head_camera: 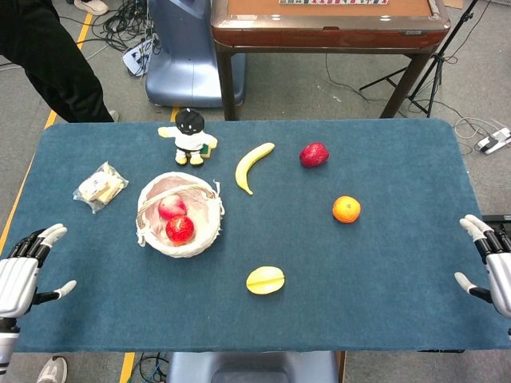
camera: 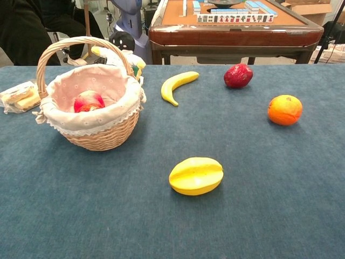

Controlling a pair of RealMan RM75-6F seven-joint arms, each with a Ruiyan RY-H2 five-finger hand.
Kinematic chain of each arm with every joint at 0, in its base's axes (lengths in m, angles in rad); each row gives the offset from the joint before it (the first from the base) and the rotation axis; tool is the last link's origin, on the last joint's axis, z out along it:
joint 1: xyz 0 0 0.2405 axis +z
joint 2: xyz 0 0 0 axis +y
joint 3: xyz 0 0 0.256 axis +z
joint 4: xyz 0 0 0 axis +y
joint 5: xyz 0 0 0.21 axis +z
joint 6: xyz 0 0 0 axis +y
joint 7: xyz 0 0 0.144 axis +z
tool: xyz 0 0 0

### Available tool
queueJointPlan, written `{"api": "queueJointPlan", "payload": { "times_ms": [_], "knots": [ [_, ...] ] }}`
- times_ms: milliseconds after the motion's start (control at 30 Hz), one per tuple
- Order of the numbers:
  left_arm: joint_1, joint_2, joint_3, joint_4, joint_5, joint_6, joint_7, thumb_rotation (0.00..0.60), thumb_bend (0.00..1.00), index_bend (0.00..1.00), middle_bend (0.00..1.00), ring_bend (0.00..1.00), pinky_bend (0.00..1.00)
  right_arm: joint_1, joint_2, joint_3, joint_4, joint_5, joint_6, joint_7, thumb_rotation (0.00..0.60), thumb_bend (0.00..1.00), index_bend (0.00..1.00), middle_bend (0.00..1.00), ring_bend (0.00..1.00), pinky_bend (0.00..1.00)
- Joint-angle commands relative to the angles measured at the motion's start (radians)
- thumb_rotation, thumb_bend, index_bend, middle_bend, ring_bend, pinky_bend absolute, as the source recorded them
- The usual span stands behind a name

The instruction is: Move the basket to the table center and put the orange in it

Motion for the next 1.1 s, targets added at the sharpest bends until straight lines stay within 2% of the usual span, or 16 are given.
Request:
{"api": "queueJointPlan", "payload": {
  "times_ms": [33,267,433,700,967,1100],
  "knots": [
    [-0.034,-0.006,-0.019,0.022,0.0,-0.033,-0.015,0.6,0.12,0.17,0.14,0.11,0.14,0.006,0.013,0.011,-0.015,0.009,0.0,-0.01,0.6,0.15,0.16,0.17,0.18,0.32],
    [-0.128,-0.017,-0.073,0.043,-0.014,-0.117,-0.065,0.6,0.12,0.16,0.14,0.11,0.14,0.011,0.027,0.021,-0.036,0.02,-0.008,-0.024,0.6,0.15,0.16,0.17,0.18,0.32],
    [-0.208,-0.024,-0.114,0.02,-0.062,-0.214,-0.102,0.6,0.12,0.08,0.13,0.1,0.14,0.011,0.03,0.023,-0.043,0.023,-0.008,-0.029,0.6,0.15,0.16,0.17,0.18,0.32],
    [-0.338,-0.098,-0.182,0.059,-0.188,-0.331,0.014,0.6,0.12,0.04,0.1,0.09,0.14,0.006,0.035,0.021,-0.047,0.02,-0.006,-0.029,0.6,0.15,0.16,0.17,0.18,0.32],
    [-0.467,-0.112,-0.215,0.068,-0.365,-0.502,0.122,0.6,0.12,0.02,0.08,0.07,0.14,0.0,0.04,0.019,-0.046,0.028,-0.009,-0.028,0.6,0.15,0.16,0.17,0.18,0.32],
    [-0.53,-0.12,-0.228,0.082,-0.463,-0.561,0.179,0.6,0.12,0.05,0.08,0.1,0.14,0.001,0.039,0.018,-0.043,0.031,-0.015,-0.026,0.6,0.15,0.16,0.17,0.18,0.32]
  ]
}}
